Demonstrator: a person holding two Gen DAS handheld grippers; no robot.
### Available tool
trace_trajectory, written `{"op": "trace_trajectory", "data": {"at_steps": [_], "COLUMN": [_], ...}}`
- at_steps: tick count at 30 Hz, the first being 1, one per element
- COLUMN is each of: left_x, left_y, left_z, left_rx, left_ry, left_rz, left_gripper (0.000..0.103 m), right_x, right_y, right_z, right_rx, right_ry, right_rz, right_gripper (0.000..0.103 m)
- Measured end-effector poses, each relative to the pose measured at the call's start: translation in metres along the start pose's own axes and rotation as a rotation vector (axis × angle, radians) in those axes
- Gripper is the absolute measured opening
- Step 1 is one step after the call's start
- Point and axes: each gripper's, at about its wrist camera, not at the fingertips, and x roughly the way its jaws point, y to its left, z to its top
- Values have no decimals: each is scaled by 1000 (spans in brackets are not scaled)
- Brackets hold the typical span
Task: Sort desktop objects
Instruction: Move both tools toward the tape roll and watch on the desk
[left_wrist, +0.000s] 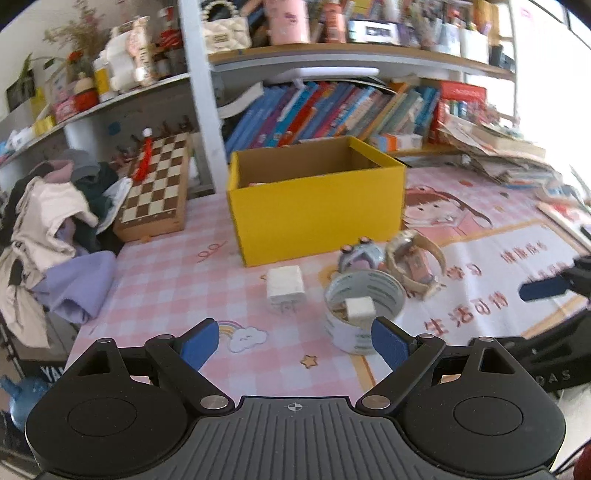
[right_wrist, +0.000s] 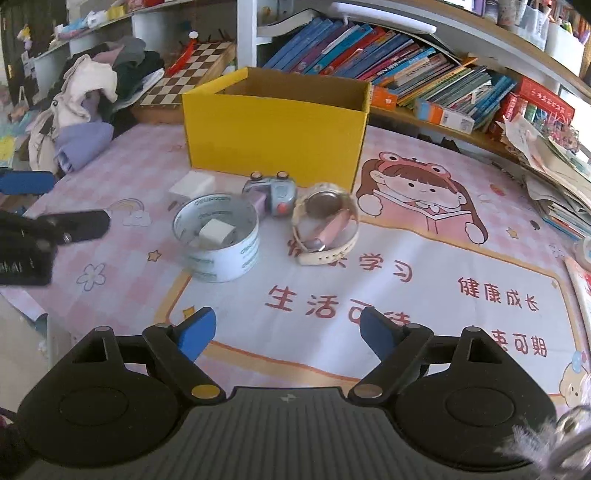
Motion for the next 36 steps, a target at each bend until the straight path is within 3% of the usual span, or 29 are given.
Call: {"op": "trace_trajectory", "data": {"at_steps": [36], "left_x": [31], "left_y": [-25], "left_z": [0], "left_rx": [96], "left_ry": [81], "left_rz": [-116], "left_gripper": [92], "right_x": [21], "right_y": [-17], "right_z": [17], "right_rx": [17], "right_ry": [29], "right_rz": [8], "right_gripper": [85]}}
